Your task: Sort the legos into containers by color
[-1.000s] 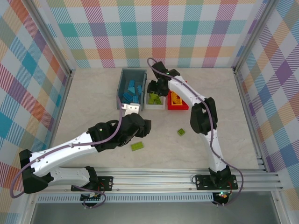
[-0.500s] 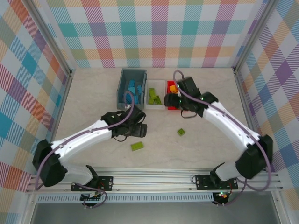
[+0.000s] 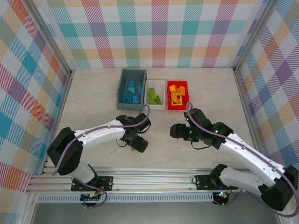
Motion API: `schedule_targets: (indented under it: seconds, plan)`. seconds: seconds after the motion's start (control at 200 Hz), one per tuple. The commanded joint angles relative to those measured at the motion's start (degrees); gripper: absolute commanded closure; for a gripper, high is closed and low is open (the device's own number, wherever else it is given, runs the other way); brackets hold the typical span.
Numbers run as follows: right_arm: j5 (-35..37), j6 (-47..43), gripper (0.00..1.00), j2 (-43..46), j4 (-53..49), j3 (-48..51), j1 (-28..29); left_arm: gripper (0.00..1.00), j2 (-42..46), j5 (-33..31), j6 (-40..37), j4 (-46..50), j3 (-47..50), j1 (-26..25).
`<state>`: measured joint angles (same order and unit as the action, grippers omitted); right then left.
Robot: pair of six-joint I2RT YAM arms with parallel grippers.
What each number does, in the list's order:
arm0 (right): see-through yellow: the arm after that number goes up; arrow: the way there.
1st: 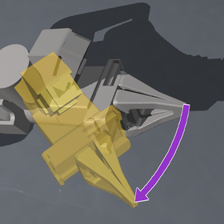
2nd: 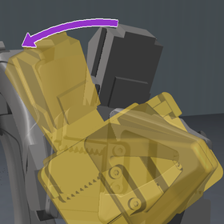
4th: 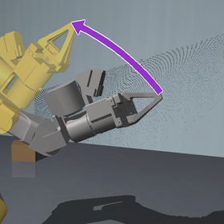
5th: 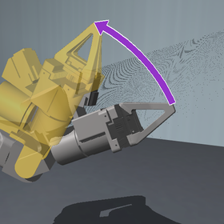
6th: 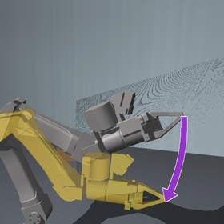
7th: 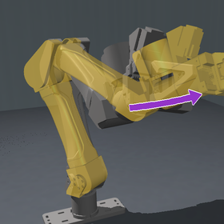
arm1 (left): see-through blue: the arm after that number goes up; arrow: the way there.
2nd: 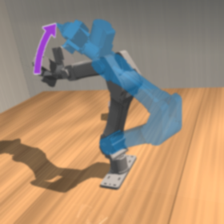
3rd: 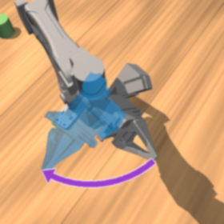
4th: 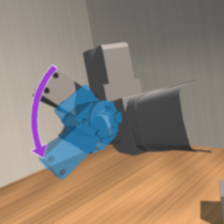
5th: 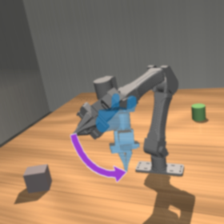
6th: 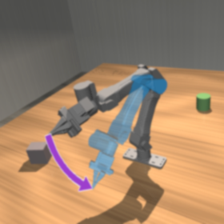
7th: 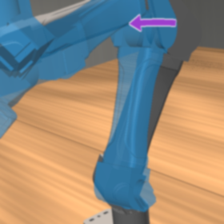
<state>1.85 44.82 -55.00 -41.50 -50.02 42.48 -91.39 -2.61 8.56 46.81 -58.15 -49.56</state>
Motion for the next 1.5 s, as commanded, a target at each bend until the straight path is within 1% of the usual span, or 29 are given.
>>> schedule_targets:
  seconds: [0.0,0.095,0.155,0.19,0.26,0.33,0.505,0.7,0.815,0.925,1.065,1.19,1.295,1.355,1.395,1.5]
  plan:
    - [-0.24,1.81,0.30,0.38,-0.81,-0.27,0.28,0.16,-4.27,-1.88,-1.56,-0.51,-0.03,-1.92]
    - [-0.59,2.25,0.31,-0.06,0.08,-0.34,0.32,0.18,-6.44,-3.44,-0.62,-2.38,-0.01,-2.89]
    - [-0.82,2.53,0.31,-0.40,0.50,-0.50,0.41,0.22,-7.18,-4.77,0.09,-3.83,0.36,-3.05]
    - [-0.94,2.56,0.31,-0.45,0.73,-0.58,0.43,0.27,-7.61,-5.41,0.61,-4.36,0.27,-3.07]
    - [-0.88,2.43,0.31,-0.46,0.71,-0.69,0.43,0.43,-8.06,-5.23,1.22,-5.48,0.19,-3.21]
    - [-0.69,2.23,0.31,-0.56,0.54,-0.61,0.45,0.55,-7.92,-5.30,2.09,-6.47,0.21,-3.52]
    - [-0.77,2.12,0.31,-0.73,1.31,0.00,0.43,0.70,-8.24,-4.77,3.46,-7.79,0.24,-3.79]
    - [-0.79,1.68,0.32,-1.01,1.62,-0.64,0.45,0.71,-8.89,-4.74,4.26,-7.88,-0.51,-3.88]
    - [-0.61,0.78,0.32,-1.41,1.89,-1.37,0.50,0.72,-7.25,-5.68,5.85,-6.12,-2.87,-3.90]
    - [0.43,-0.78,0.31,-2.42,2.34,-2.42,0.42,0.72,-4.23,-7.11,7.64,-1.97,-9.43,-3.52]
    - [2.42,-3.30,0.31,-4.09,5.47,-4.04,0.41,0.72,-4.49,-4.24,9.30,1.15,-20.20,-0.17]
    - [4.18,-5.43,0.31,-6.20,9.59,-6.37,0.21,0.73,-10.04,-1.97,10.69,2.12,-31.38,4.03]
    - [4.88,-8.79,0.31,-8.19,15.99,-8.25,-0.24,0.74,-17.08,-1.04,12.09,3.11,-41.29,8.05]
    - [5.13,-11.92,0.30,-9.53,20.02,-9.61,-0.29,0.74,-21.59,2.52,12.98,2.99,-46.82,10.91]
    - [5.96,-13.28,0.30,-10.67,20.63,-11.04,-0.34,0.74,-24.82,4.78,13.09,3.01,-50.84,12.40]
    - [8.76,-17.03,0.30,-14.03,21.32,-15.26,-0.45,0.74,-33.89,8.16,13.26,4.96,-63.07,15.24]
